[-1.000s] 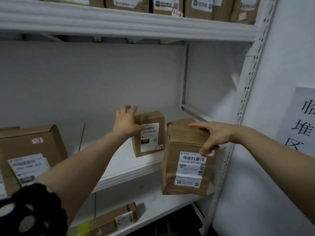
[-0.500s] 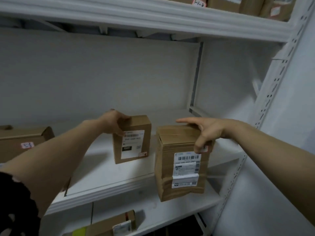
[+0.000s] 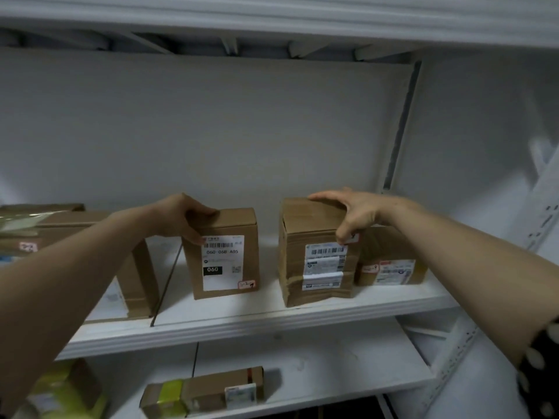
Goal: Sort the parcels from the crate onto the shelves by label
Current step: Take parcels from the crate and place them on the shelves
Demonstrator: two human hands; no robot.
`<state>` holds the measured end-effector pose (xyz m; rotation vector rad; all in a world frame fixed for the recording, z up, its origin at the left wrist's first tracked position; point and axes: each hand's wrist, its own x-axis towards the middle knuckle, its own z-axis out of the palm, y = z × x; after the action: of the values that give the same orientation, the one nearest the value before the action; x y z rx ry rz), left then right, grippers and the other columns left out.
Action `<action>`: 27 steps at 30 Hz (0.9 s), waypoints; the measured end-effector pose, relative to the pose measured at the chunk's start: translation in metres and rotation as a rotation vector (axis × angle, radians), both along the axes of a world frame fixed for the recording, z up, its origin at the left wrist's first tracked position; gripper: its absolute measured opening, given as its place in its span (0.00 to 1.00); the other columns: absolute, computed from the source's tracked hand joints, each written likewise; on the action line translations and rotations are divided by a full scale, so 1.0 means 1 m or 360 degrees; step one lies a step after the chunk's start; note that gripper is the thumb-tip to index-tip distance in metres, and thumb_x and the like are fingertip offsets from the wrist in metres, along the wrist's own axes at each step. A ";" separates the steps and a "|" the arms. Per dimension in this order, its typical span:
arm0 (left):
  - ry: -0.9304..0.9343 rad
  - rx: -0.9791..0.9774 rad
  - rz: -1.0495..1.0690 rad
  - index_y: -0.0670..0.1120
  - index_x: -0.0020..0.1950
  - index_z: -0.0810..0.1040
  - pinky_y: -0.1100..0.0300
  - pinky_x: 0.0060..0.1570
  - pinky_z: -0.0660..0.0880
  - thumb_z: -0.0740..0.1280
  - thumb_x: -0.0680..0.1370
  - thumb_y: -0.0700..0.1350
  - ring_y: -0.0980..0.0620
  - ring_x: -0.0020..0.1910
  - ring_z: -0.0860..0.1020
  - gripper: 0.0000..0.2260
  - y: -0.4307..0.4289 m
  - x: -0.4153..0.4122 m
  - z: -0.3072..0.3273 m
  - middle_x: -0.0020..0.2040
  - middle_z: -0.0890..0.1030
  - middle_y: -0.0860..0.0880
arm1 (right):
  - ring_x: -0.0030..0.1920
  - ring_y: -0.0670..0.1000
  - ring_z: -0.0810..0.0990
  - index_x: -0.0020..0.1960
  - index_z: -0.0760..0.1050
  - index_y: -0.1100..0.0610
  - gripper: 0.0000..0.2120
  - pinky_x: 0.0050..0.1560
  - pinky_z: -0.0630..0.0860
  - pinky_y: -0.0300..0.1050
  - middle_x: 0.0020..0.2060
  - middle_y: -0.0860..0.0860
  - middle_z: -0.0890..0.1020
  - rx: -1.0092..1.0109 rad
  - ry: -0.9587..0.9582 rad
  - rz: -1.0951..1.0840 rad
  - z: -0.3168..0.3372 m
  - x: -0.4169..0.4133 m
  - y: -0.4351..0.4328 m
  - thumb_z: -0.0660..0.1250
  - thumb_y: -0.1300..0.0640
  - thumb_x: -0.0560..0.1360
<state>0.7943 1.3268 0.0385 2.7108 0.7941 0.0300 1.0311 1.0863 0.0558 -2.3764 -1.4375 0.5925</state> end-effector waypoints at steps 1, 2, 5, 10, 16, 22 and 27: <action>-0.0001 0.0003 -0.0008 0.49 0.72 0.69 0.62 0.58 0.65 0.75 0.70 0.41 0.52 0.57 0.70 0.32 -0.002 0.001 -0.001 0.65 0.73 0.48 | 0.64 0.54 0.63 0.72 0.58 0.38 0.45 0.57 0.73 0.48 0.63 0.50 0.62 0.0015 -0.0015 -0.0006 -0.001 0.002 0.002 0.74 0.66 0.65; -0.0005 0.0004 -0.0017 0.49 0.72 0.69 0.62 0.59 0.65 0.75 0.71 0.41 0.51 0.58 0.71 0.31 -0.004 0.002 0.000 0.65 0.73 0.49 | 0.64 0.54 0.63 0.73 0.58 0.38 0.46 0.56 0.75 0.49 0.63 0.50 0.61 0.0028 -0.0025 -0.0007 -0.002 0.003 0.004 0.74 0.66 0.65; -0.0029 -0.0010 -0.0056 0.50 0.72 0.69 0.63 0.58 0.65 0.74 0.71 0.42 0.53 0.58 0.70 0.30 -0.012 0.009 -0.001 0.63 0.73 0.51 | 0.65 0.55 0.63 0.73 0.56 0.39 0.45 0.58 0.76 0.54 0.64 0.51 0.61 -0.0011 -0.0043 -0.0022 -0.003 0.009 0.007 0.73 0.65 0.66; -0.0082 -0.0025 -0.0130 0.48 0.71 0.70 0.67 0.55 0.63 0.75 0.71 0.41 0.56 0.56 0.69 0.30 -0.025 0.024 -0.003 0.59 0.72 0.53 | 0.66 0.58 0.62 0.73 0.56 0.39 0.45 0.58 0.77 0.56 0.67 0.52 0.61 -0.0042 -0.0103 -0.0062 -0.002 0.018 0.006 0.74 0.64 0.66; -0.0109 -0.0023 -0.0093 0.48 0.71 0.70 0.63 0.60 0.65 0.76 0.70 0.42 0.48 0.64 0.71 0.31 -0.032 0.031 -0.007 0.66 0.73 0.47 | 0.72 0.60 0.54 0.74 0.55 0.36 0.45 0.66 0.68 0.62 0.72 0.53 0.55 -0.0046 -0.0271 -0.0074 -0.007 0.024 0.006 0.73 0.60 0.67; -0.0168 0.0003 0.0051 0.47 0.76 0.61 0.58 0.63 0.65 0.77 0.69 0.43 0.45 0.66 0.69 0.39 -0.051 0.026 -0.010 0.68 0.69 0.45 | 0.75 0.60 0.48 0.76 0.53 0.39 0.44 0.72 0.53 0.58 0.75 0.56 0.52 0.0069 -0.0375 -0.0131 -0.019 0.018 0.003 0.73 0.55 0.69; -0.0150 0.0057 0.0066 0.48 0.76 0.62 0.55 0.64 0.66 0.70 0.75 0.38 0.44 0.67 0.69 0.31 -0.061 0.018 -0.018 0.70 0.69 0.43 | 0.76 0.59 0.42 0.76 0.52 0.41 0.44 0.74 0.48 0.58 0.77 0.56 0.47 0.0186 -0.0459 -0.0228 -0.028 -0.002 -0.006 0.73 0.52 0.69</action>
<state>0.8125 1.2654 0.0204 2.7034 0.8293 0.1818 1.0294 1.0808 0.0276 -2.5200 -1.3519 0.1291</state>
